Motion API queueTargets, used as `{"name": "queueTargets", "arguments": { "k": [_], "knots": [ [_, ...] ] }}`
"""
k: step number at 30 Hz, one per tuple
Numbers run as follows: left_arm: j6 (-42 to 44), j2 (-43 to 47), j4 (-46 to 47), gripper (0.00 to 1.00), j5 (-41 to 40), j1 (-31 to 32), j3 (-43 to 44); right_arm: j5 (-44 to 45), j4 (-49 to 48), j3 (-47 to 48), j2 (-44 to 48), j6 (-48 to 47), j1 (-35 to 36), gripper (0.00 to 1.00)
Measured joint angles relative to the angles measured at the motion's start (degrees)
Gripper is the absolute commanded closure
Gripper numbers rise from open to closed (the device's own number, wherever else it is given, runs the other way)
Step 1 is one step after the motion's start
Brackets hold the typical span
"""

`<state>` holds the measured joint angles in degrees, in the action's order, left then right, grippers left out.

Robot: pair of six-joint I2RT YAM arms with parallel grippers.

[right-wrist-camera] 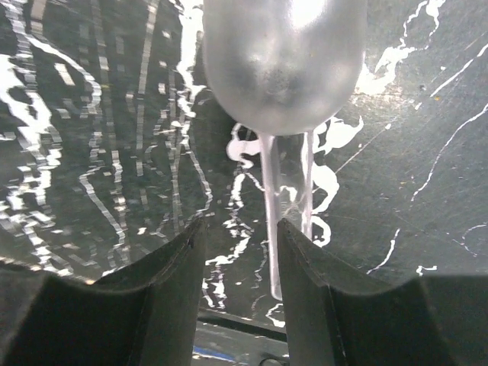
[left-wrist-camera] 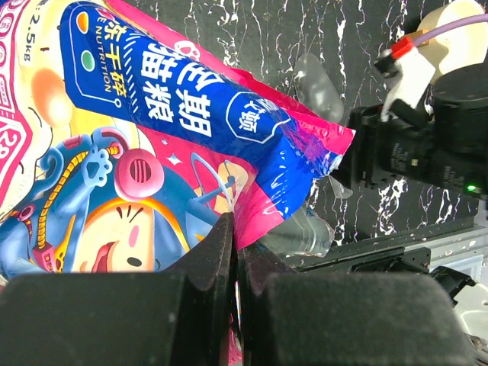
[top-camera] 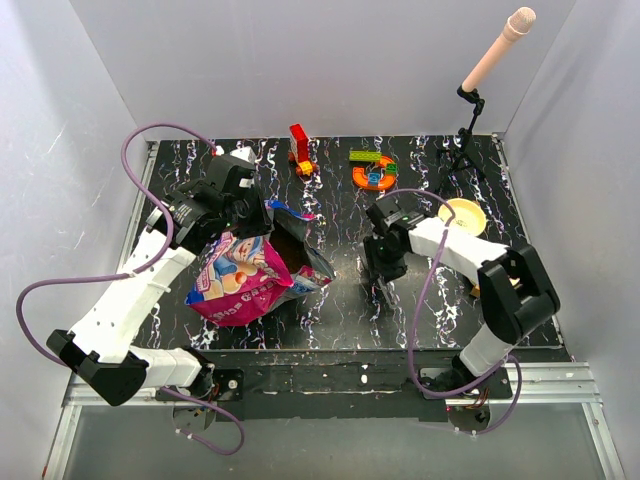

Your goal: Serve the pet food

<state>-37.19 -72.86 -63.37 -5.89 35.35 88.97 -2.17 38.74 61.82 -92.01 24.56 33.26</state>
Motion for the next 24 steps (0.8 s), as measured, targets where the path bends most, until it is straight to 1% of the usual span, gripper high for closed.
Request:
{"name": "queueTargets", "arguments": {
  "k": [4, 9, 12, 14, 15, 18, 20, 24],
  "knots": [
    [-0.15, 0.0, -0.04, 1.0, 0.24, 0.0, 0.0, 4.98, 1.84, 0.48, -3.26, -1.09, 2.23, 0.52],
    [-0.28, -0.02, -0.07, 1.0, 0.35, 0.0, 0.0, 6.97, 1.77, 0.68, -5.16, -2.21, 2.51, 0.62],
    [-0.39, -0.02, -0.11, 1.0, 0.37, 0.0, 0.02, 7.32, 1.4, 0.68, -6.45, -2.47, 2.73, 0.72],
    [-0.48, -0.02, -0.15, 1.0, 0.37, 0.0, 0.02, 7.69, 0.74, 0.7, -7.54, -2.54, 3.21, 0.91],
    [-0.55, 0.0, -0.26, 1.0, 0.39, 0.0, 0.07, 8.0, 0.83, 0.98, -7.89, -2.8, 3.41, 0.99],
    [-0.61, -0.02, -0.92, 1.0, 0.37, 0.0, 0.57, 7.13, -0.66, 1.7, -8.13, -2.97, 3.74, 0.99],
    [-0.59, -0.07, -1.53, 1.0, 0.35, -0.02, 1.03, 2.82, -2.54, 1.73, -7.98, -2.84, 3.65, 0.99],
    [-0.63, -0.07, -2.56, 1.0, 0.39, 0.0, 1.68, -17.22, -10.21, 0.81, -5.88, -1.77, 1.42, 0.99]
  ]
}}
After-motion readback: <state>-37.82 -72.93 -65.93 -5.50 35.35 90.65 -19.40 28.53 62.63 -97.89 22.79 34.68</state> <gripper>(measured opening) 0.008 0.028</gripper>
